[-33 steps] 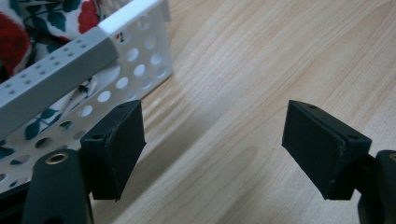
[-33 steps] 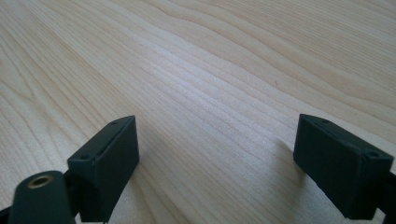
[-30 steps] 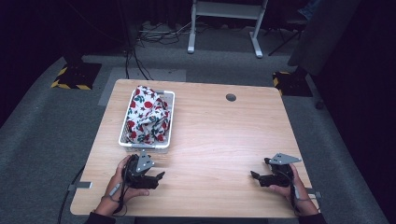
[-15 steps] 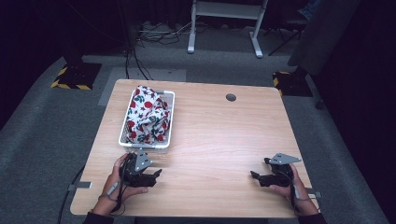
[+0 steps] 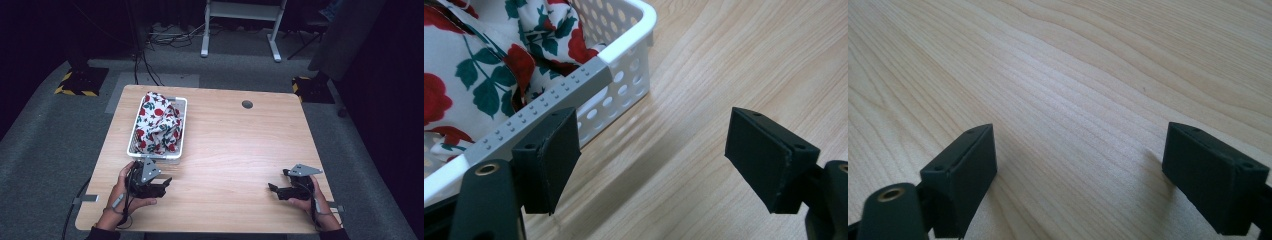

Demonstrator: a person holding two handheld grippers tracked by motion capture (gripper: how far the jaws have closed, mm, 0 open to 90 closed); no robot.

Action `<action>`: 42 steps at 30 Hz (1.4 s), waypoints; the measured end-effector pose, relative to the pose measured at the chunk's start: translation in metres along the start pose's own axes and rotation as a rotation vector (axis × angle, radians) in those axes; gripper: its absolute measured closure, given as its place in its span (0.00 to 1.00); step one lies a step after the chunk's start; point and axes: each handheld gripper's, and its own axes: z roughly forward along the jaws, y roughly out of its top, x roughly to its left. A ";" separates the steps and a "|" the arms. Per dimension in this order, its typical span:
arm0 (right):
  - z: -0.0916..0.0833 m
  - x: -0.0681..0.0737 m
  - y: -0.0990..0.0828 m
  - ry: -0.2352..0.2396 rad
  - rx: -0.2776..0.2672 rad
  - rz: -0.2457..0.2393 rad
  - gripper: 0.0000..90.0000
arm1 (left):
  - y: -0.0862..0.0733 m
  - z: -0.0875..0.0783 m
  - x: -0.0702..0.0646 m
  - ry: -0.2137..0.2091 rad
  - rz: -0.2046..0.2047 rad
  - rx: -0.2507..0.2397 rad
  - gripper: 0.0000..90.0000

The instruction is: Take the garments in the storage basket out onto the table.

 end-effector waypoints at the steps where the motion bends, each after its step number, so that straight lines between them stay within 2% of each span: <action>1: 0.000 0.000 0.000 0.000 0.000 0.000 0.16 | 0.001 -0.001 0.000 0.006 -0.001 -0.001 0.24; 8: 0.000 0.000 0.000 -0.001 0.001 0.001 0.16 | 0.005 -0.004 0.005 0.025 -0.005 -0.017 0.24; 22: 0.000 0.001 0.000 -0.004 0.000 0.003 0.16 | 0.013 0.000 0.017 0.056 -0.025 -0.016 0.23; 36: 0.000 0.001 0.000 -0.011 -0.001 0.009 0.16 | 0.028 -0.001 0.022 0.081 -0.002 -0.016 0.20; 42: 0.000 0.001 0.000 -0.011 -0.001 0.010 0.16 | 0.035 0.002 0.028 0.091 -0.002 -0.013 0.20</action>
